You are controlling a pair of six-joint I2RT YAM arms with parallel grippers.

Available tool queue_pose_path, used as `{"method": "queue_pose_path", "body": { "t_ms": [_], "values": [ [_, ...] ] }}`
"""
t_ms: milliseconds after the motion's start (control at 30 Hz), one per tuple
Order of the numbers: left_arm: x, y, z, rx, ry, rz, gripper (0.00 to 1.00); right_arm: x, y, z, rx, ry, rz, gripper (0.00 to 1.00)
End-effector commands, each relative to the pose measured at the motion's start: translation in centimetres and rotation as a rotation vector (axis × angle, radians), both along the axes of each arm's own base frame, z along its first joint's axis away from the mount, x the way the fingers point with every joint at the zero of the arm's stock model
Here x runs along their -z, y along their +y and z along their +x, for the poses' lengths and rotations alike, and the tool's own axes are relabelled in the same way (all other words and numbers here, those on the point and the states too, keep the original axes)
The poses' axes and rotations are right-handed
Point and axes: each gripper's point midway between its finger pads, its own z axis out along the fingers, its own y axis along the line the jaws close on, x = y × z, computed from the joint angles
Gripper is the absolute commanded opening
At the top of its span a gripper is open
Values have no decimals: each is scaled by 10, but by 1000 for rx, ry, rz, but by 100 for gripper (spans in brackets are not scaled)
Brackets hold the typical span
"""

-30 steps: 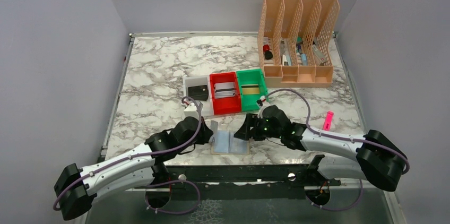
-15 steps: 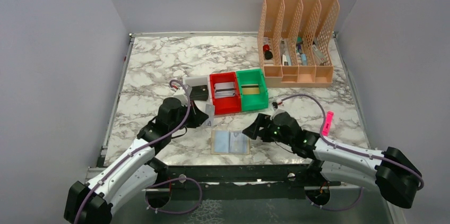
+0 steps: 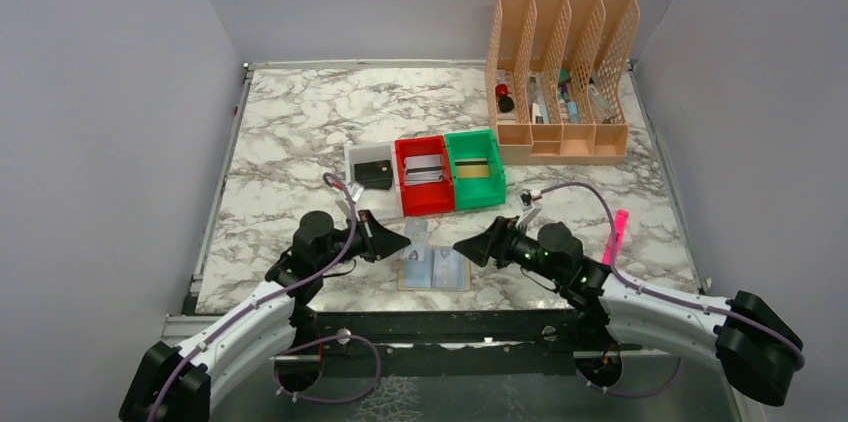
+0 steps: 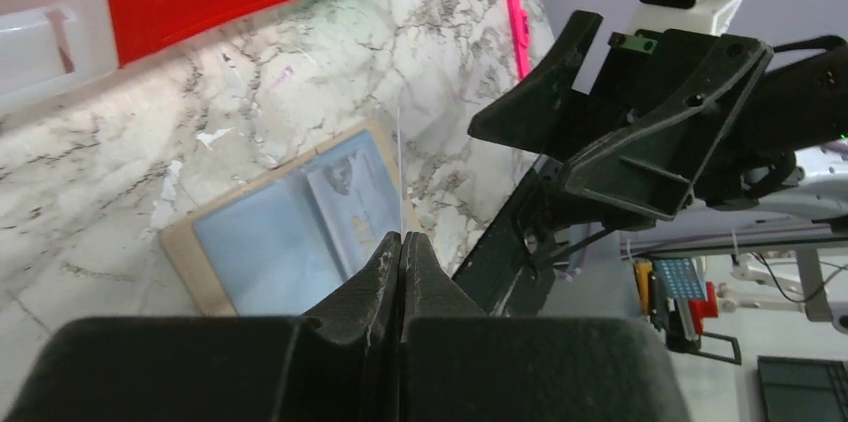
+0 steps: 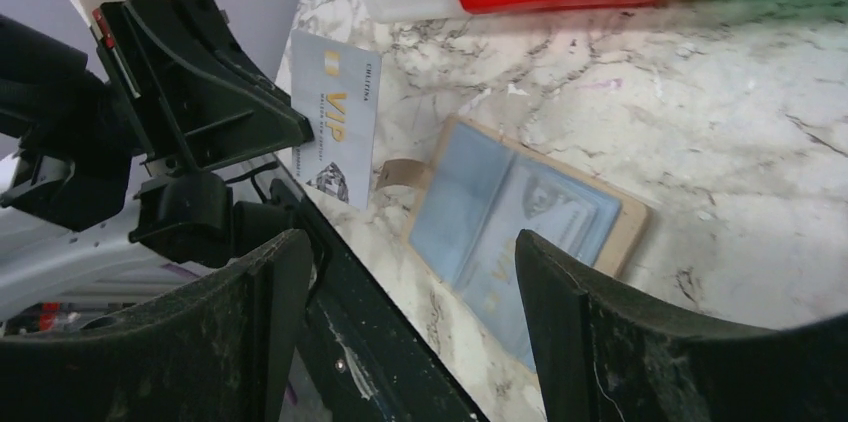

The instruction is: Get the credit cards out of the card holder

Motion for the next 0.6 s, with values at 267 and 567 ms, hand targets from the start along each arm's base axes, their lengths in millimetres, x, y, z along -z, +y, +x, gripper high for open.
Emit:
{"method": "queue_pose_path", "body": {
  "t_ms": [267,567],
  "values": [
    [-58,-17,-22,163,-93,-212,0,-47,59,-28,-351,-50,176,62],
    [-60,-18,-30,195,-95,-232,0,-59,69,-29,-406,-65,208,55]
  ]
}}
